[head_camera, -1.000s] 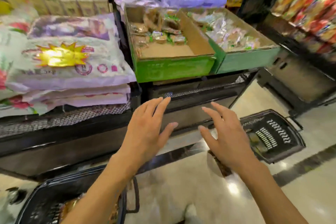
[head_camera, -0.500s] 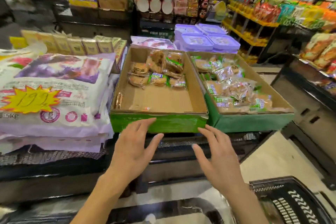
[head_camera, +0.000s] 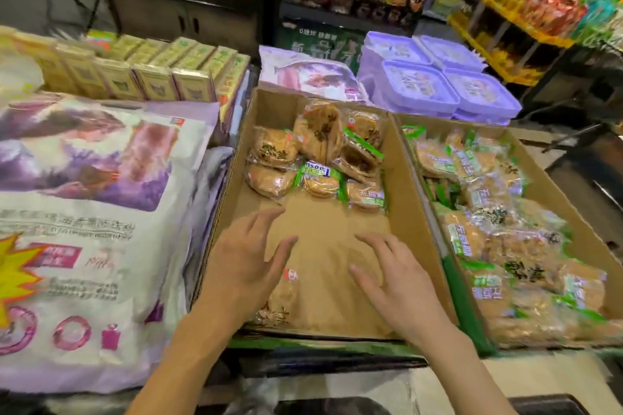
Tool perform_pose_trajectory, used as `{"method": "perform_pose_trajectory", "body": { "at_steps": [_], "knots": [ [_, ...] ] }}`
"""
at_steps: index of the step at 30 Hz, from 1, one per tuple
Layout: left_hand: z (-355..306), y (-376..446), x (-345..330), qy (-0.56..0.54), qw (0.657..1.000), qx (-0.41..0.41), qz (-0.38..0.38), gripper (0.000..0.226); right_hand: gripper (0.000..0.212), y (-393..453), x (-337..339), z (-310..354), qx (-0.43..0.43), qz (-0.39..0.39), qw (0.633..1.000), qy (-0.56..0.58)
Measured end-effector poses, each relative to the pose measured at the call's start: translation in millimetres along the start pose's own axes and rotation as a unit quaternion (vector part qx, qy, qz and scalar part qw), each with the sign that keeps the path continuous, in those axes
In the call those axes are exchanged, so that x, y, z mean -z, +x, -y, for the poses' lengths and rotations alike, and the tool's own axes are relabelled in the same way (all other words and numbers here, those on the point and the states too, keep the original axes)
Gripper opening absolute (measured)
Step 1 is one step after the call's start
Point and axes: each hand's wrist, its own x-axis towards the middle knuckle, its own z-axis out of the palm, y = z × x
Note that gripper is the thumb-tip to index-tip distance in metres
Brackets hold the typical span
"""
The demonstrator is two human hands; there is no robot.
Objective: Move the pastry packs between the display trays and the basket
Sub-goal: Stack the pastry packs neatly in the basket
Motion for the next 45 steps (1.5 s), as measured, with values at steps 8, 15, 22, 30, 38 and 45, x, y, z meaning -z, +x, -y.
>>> {"method": "perform_pose_trajectory", "body": {
  "at_steps": [8,15,22,30,38,45],
  "knots": [
    [25.3,-9.8,17.3,0.009,1.0,0.012,0.009,0.045,0.076,62.6,-67.4,41.3,0.083,0.28,0.956,0.025],
    [31.0,-21.3,26.7,0.012,0.997,0.07,0.016,0.042,0.098,76.1,-87.5,50.8,0.114,0.346,0.929,-0.071],
    [19.9,-22.3,23.1,0.048,0.994,0.096,0.029,0.049,0.069,81.4,-80.2,37.3,0.001,0.349,0.931,0.103],
    [2.4,-31.3,7.7,0.021,0.98,0.174,0.094,0.09,0.047,74.0,-68.0,23.7,-0.075,0.267,0.933,0.229],
    [-9.4,-25.5,10.8,0.063,0.976,0.188,0.087,0.038,0.038,62.6,-28.3,9.4,-0.187,0.119,0.875,0.43],
    [-42.1,-30.7,25.5,-0.145,0.95,0.247,-0.127,0.042,0.076,41.6,-6.6,4.0,-0.224,0.075,0.77,0.593]
  ]
}}
